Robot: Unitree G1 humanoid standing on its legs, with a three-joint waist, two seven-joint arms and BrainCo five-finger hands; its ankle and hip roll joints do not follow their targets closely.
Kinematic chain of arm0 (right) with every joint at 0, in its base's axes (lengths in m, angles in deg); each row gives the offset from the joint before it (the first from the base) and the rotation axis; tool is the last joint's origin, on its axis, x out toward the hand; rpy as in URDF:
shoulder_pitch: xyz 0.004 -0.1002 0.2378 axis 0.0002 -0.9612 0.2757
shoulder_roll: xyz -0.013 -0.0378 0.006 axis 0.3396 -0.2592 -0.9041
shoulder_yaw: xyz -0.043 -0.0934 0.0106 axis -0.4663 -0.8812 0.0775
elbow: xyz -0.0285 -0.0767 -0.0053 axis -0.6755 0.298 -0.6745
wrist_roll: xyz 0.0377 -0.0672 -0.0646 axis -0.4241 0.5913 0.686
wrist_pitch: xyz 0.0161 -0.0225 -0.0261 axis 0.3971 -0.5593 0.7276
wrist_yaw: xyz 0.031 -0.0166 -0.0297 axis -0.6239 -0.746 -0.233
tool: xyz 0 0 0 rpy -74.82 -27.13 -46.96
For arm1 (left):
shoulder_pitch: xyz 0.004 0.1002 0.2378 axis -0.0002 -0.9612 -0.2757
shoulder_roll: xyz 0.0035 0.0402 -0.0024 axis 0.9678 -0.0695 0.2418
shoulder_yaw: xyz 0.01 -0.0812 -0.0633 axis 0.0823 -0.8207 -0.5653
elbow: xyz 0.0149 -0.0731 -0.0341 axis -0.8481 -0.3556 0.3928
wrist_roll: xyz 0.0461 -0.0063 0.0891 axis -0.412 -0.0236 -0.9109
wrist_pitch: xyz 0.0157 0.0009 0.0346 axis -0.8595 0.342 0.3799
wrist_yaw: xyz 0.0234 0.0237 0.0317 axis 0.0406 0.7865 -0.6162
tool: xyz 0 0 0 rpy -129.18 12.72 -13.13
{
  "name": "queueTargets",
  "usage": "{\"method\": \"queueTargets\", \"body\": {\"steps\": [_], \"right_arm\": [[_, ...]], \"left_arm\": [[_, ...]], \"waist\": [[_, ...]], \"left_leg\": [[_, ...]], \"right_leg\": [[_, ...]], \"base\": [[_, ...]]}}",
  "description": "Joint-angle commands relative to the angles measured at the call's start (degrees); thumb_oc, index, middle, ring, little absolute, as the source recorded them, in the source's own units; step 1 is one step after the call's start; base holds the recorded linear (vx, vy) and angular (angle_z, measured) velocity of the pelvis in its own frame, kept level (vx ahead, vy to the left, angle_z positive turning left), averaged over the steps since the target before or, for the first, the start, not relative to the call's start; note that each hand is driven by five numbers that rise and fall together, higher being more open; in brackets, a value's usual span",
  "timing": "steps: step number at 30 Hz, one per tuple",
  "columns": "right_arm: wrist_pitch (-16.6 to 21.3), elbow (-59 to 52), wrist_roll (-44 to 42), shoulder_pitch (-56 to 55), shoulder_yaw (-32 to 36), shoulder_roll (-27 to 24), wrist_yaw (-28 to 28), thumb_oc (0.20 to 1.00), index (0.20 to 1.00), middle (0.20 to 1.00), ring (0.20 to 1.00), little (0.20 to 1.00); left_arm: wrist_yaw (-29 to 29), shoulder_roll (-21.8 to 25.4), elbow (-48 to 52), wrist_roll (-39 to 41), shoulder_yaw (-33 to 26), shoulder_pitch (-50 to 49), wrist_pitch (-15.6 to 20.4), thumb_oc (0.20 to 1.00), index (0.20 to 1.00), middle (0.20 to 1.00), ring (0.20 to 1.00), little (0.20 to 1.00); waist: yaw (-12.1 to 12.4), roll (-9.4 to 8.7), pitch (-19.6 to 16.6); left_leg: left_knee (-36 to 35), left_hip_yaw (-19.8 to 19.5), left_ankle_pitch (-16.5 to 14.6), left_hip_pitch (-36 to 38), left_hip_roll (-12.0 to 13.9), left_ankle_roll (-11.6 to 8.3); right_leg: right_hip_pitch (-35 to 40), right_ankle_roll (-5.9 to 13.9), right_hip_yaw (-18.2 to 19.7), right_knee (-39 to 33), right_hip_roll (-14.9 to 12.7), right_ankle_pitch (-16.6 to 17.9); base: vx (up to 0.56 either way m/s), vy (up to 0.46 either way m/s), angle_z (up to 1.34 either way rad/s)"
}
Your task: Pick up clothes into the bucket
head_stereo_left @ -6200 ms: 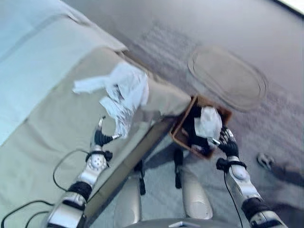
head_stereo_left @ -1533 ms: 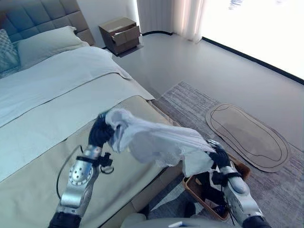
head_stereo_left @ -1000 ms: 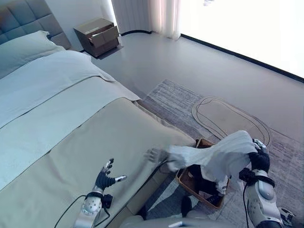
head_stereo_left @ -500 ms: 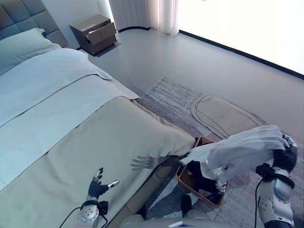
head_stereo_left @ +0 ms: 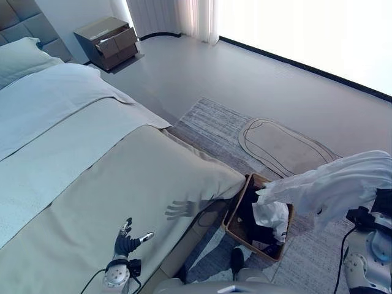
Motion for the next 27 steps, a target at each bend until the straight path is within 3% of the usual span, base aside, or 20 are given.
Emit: {"method": "queueTargets", "body": {"steps": [1, 9, 16, 20, 27], "right_arm": [[4.8, -3.6, -1.5, 2.9, 2.4, -0.5, -1.1, 0.200, 0.200, 0.200, 0.200, 0.200], [-0.3, 7.5, 5.3, 3.7, -5.6, -1.8, 0.1, 0.200, 0.200, 0.200, 0.200, 0.200], [-3.2, 19.4, 9.9, 11.4, -13.9, -2.7, 2.8, 0.200, 0.200, 0.200, 0.200, 0.200], [-4.1, 31.7, 9.0, 21.5, -18.3, -2.9, 7.2, 0.200, 0.200, 0.200, 0.200, 0.200], [-5.7, 42.7, 6.9, 33.0, -21.1, -6.2, 12.0, 0.200, 0.200, 0.200, 0.200, 0.200]], "left_arm": [[1.6, 3.5, 0.4, 2.3, -3.4, 3.7, 3.7, 1.000, 1.000, 1.000, 1.000, 1.000], [1.3, 4.3, 7.2, 3.1, -3.2, 2.4, 5.0, 1.000, 1.000, 1.000, 1.000, 1.000], [2.1, 5.8, 14.7, 4.3, -1.2, 3.3, 7.0, 1.000, 1.000, 1.000, 1.000, 1.000], [3.5, 6.7, 17.4, 6.1, 2.1, 5.3, 8.1, 1.000, 1.000, 1.000, 1.000, 1.000], [3.9, 7.9, 21.5, 8.6, 7.0, 5.0, 7.7, 1.000, 1.000, 1.000, 1.000, 1.000]], "waist": [[0.1, -3.97, -0.1], [1.0, -3.92, 2.2], [2.3, -3.20, 8.6], [3.6, -2.28, 14.1], [4.8, -1.07, 17.9]], "left_leg": [[2.6, 1.4, -3.1, 0.5, -0.2, 0.70], [4.6, 0.9, -3.6, -0.9, -0.6, 1.12], [9.3, -0.8, -4.3, -6.1, -1.6, 1.90], [15.2, -1.9, -5.1, -13.3, -2.1, 2.33], [24.6, -2.7, -6.6, -25.8, -2.3, 2.36]], "right_leg": [[1.1, 3.78, -0.3, 1.5, -4.4, 1.2], [-0.1, 3.69, -0.2, 3.8, -5.1, 0.5], [-4.8, 3.39, -0.6, 10.0, -6.7, -1.2], [-11.6, 2.92, -0.3, 15.6, -8.0, -1.8], [-22.3, 1.91, 0.0, 23.0, -8.2, -3.4]], "base": [[0.00, 0.003, -0.04], [-0.02, 0.003, -0.02], [-0.11, 0.021, 0.03], [-0.18, 0.011, 0.15], [-0.12, -0.012, 0.11]]}}
